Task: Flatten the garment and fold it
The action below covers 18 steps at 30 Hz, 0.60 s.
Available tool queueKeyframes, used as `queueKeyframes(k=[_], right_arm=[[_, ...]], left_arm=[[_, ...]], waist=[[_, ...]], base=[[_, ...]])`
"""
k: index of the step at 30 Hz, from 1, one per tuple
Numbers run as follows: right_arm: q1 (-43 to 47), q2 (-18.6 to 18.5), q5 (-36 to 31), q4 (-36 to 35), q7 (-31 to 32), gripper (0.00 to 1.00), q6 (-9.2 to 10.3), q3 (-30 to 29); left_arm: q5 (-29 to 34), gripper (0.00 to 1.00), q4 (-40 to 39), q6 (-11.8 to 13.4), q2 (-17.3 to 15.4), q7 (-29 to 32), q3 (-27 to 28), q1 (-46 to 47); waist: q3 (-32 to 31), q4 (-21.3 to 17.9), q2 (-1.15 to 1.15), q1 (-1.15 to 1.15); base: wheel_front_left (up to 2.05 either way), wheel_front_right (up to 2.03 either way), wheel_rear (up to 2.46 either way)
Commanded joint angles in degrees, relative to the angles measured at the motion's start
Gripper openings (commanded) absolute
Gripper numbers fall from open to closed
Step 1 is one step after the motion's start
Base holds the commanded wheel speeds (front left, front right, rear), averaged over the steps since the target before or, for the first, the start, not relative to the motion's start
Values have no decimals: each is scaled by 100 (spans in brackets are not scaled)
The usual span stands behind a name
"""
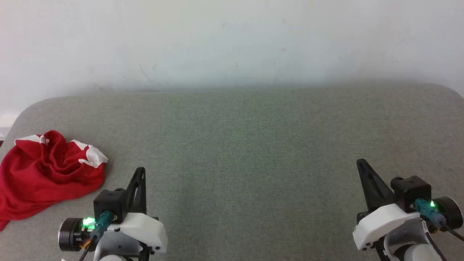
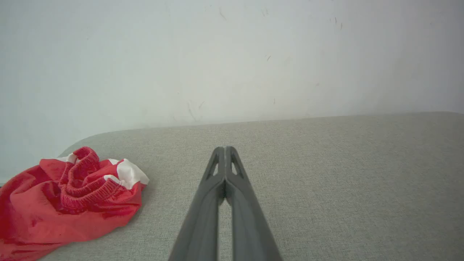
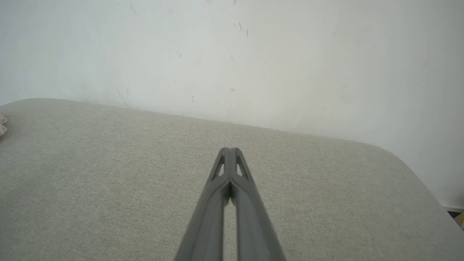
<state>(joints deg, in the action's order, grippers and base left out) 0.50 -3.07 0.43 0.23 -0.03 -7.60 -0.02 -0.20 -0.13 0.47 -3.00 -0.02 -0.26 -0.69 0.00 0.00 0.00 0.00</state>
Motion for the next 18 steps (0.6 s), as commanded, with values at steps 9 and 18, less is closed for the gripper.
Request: queueKeyframes(k=[9, 18], right_arm=[[-50, 19, -43, -23, 3, 0, 11, 2], [-50, 19, -43, -23, 3, 0, 11, 2]], left_arm=[[20, 0, 13, -47, 13, 2, 26, 69], [20, 0, 13, -47, 13, 2, 26, 69]], waist=[[0, 0, 0, 0], [0, 0, 0, 0]], base=[[0, 0, 0], [0, 0, 0]])
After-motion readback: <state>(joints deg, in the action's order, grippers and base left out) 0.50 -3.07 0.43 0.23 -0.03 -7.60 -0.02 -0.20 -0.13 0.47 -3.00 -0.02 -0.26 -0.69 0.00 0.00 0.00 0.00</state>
